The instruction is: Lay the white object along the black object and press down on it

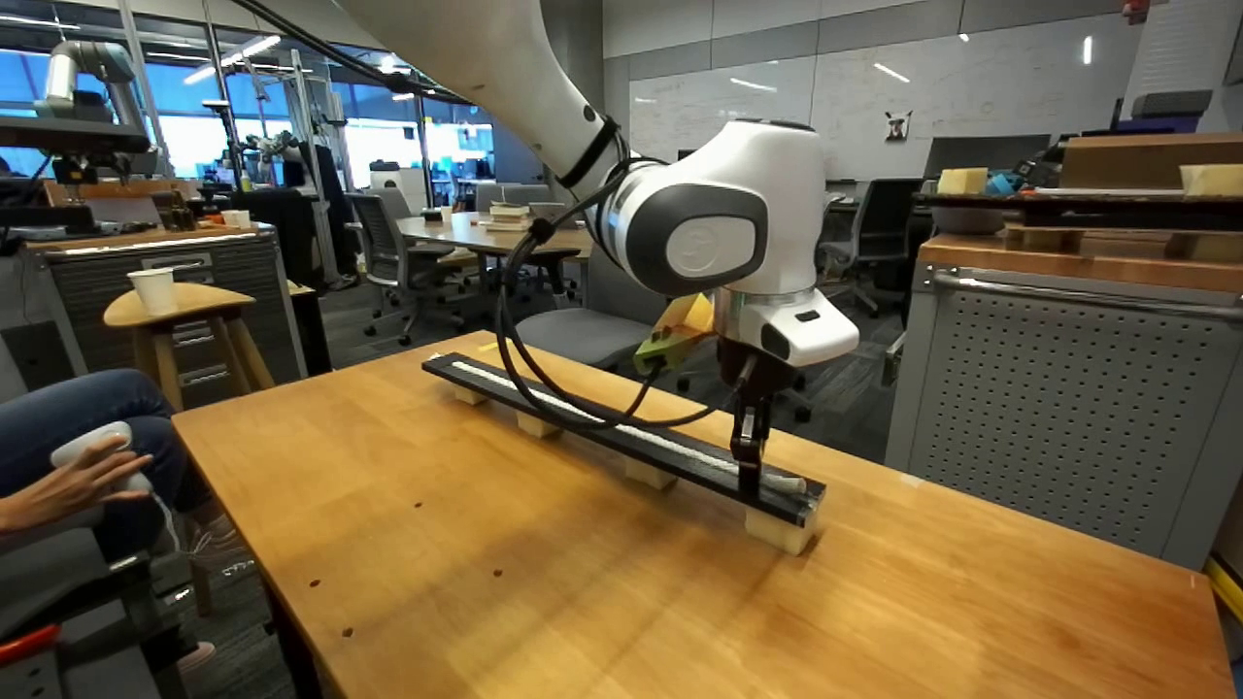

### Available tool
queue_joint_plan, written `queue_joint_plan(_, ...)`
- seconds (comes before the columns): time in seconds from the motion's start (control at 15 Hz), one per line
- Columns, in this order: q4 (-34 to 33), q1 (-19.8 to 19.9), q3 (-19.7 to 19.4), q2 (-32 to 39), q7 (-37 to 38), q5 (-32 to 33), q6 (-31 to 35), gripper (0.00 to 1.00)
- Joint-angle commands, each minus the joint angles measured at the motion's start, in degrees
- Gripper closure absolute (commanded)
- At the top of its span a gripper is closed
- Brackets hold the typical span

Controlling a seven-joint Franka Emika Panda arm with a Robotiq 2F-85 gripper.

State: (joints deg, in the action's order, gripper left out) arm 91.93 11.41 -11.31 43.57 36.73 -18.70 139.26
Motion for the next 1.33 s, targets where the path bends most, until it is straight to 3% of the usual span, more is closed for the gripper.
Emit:
queue_joint_plan(0.0, -7.9, 2.1, 0.8, 5.3, 1.0, -0.8, -6.8, 1.00)
queue_joint_plan(0.4, -10.1, 3.1, 1.0, 5.4, 0.8, -1.3, -10.4, 1.00)
queue_joint_plan(1.27, 2.6, 3.7, 1.3, -3.1, -0.9, -5.3, 3.0, 1.00)
